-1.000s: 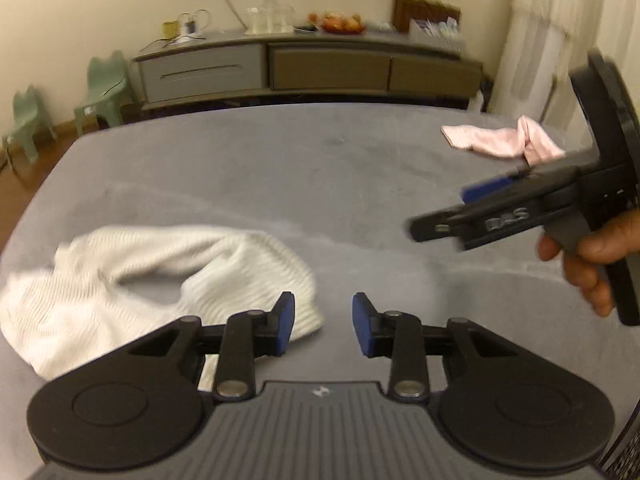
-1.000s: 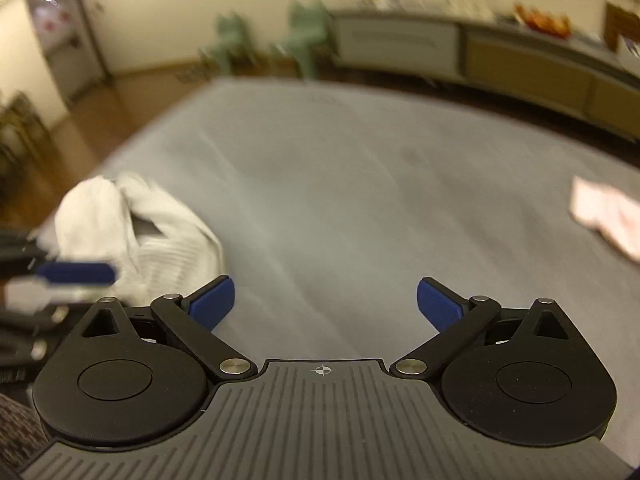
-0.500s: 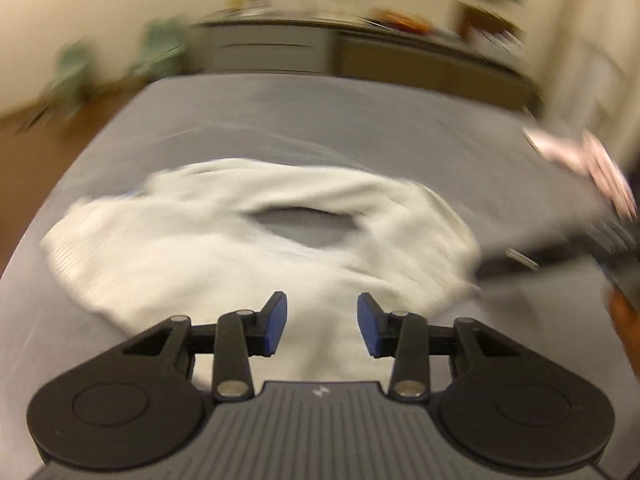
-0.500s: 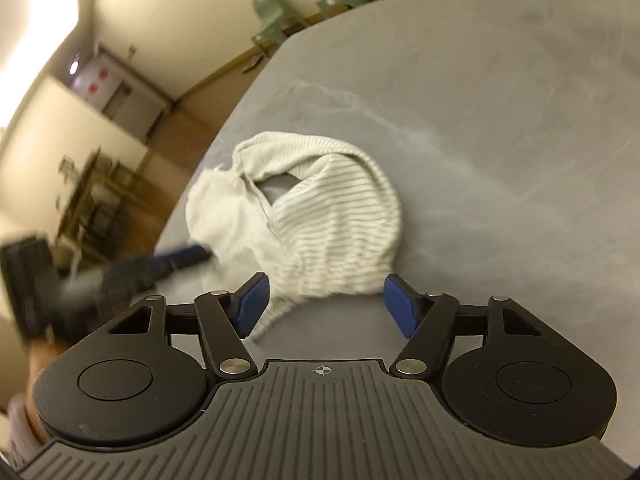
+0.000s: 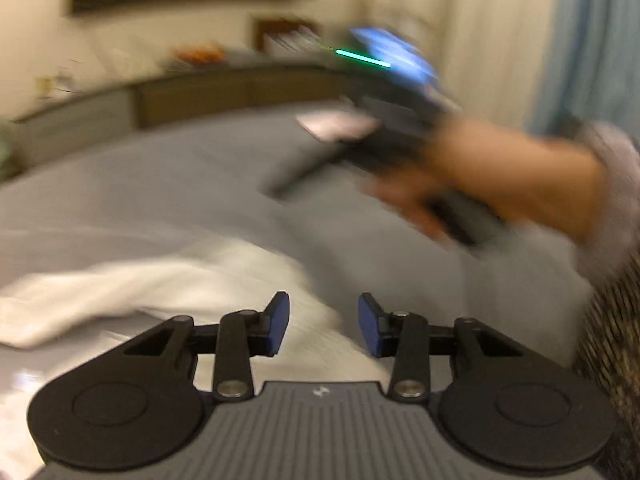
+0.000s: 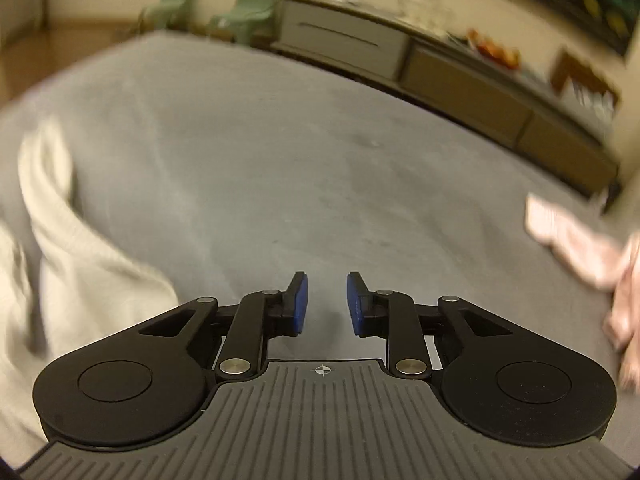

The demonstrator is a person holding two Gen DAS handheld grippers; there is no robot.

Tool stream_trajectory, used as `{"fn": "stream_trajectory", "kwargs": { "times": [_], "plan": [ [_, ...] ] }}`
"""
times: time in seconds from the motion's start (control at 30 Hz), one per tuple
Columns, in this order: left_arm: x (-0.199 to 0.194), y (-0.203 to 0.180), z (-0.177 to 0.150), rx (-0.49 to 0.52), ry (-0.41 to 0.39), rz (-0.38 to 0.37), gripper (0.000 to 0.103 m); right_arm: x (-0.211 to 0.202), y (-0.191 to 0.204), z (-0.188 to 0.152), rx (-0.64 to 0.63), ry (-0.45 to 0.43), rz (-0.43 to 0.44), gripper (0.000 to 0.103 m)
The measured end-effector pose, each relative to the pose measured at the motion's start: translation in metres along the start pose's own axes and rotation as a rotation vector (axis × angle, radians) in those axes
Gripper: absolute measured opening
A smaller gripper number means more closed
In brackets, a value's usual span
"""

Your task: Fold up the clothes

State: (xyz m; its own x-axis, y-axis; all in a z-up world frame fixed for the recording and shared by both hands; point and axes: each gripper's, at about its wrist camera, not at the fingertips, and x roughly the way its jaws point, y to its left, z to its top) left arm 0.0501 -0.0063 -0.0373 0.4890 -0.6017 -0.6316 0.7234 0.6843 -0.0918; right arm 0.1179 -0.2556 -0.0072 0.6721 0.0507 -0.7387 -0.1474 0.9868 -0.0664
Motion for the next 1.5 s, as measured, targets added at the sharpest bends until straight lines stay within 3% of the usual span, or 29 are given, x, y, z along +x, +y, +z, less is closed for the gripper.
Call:
{"fn": "stream_trajectory", "kwargs": {
  "times": [0.1, 0.2, 0.27, 0.33, 0.4, 0.47, 0.53, 0.6, 0.67, 0.77, 0.9, 1.0, 1.07, 1.17, 1.23, 1.3, 1.43, 1.5],
  "plan": [
    [-0.038, 0.066, -0.002, -0.15, -0.065, 0.171, 0.037, -0.041, 0.008, -0.007, 0.004, -0.009, 0.196, 0.027],
    [-0.056, 0.115, -0.024, -0.267, -0.019, 0.257, 0.037, -0.057, 0.047, -0.032, -0.109, 0.06, 0.375, 0.032],
    [-0.053, 0.124, -0.038, -0.28, 0.044, 0.299, 0.037, -0.052, 0.077, -0.054, -0.22, 0.138, 0.422, 0.032],
    [-0.044, 0.122, -0.049, -0.255, 0.121, 0.305, 0.037, -0.051, 0.088, -0.064, -0.348, 0.116, 0.375, 0.032],
    [-0.033, 0.109, -0.056, -0.193, 0.19, 0.318, 0.037, -0.044, 0.071, -0.054, -0.325, 0.147, 0.326, 0.032],
    [-0.031, 0.098, -0.056, -0.125, 0.186, 0.322, 0.037, -0.04, 0.046, -0.049, -0.303, 0.169, 0.278, 0.033],
    [-0.03, 0.088, -0.055, -0.061, 0.177, 0.327, 0.038, -0.039, 0.024, -0.046, -0.287, 0.186, 0.243, 0.045],
    [-0.032, 0.087, -0.05, -0.037, 0.132, 0.337, 0.045, -0.044, 0.009, -0.046, -0.273, 0.191, 0.243, 0.045],
    [-0.021, 0.082, -0.042, 0.026, 0.109, 0.359, 0.05, -0.056, 0.0, -0.042, -0.262, 0.168, 0.265, 0.046],
    [-0.003, 0.074, -0.036, 0.171, 0.106, 0.381, 0.051, -0.073, -0.006, -0.024, -0.206, 0.073, 0.294, 0.058],
    [0.024, 0.058, -0.032, 0.304, 0.12, 0.342, 0.051, -0.071, -0.009, -0.011, -0.152, 0.036, 0.276, 0.06],
    [0.046, 0.048, -0.033, 0.389, 0.144, 0.27, 0.052, -0.059, -0.009, -0.012, -0.152, 0.051, 0.271, 0.06],
    [0.054, 0.047, -0.031, 0.414, 0.131, 0.265, 0.055, -0.05, -0.009, -0.013, -0.155, 0.063, 0.269, 0.061],
    [0.062, 0.061, -0.021, 0.348, 0.134, 0.24, 0.055, -0.037, -0.008, -0.014, -0.16, 0.081, 0.266, 0.064],
    [0.064, 0.068, -0.017, 0.317, 0.135, 0.202, 0.052, -0.028, -0.008, -0.015, -0.162, 0.094, 0.264, 0.068],
    [0.063, 0.074, -0.015, 0.29, 0.146, 0.162, 0.043, -0.023, -0.009, -0.018, -0.167, 0.109, 0.262, 0.069],
    [0.058, 0.076, -0.014, 0.302, 0.142, 0.174, 0.046, -0.016, -0.016, -0.024, -0.187, 0.165, 0.256, 0.068],
    [0.053, 0.077, -0.013, 0.316, 0.131, 0.185, 0.049, -0.017, -0.015, -0.03, -0.27, 0.172, 0.235, 0.069]
  ]
}}
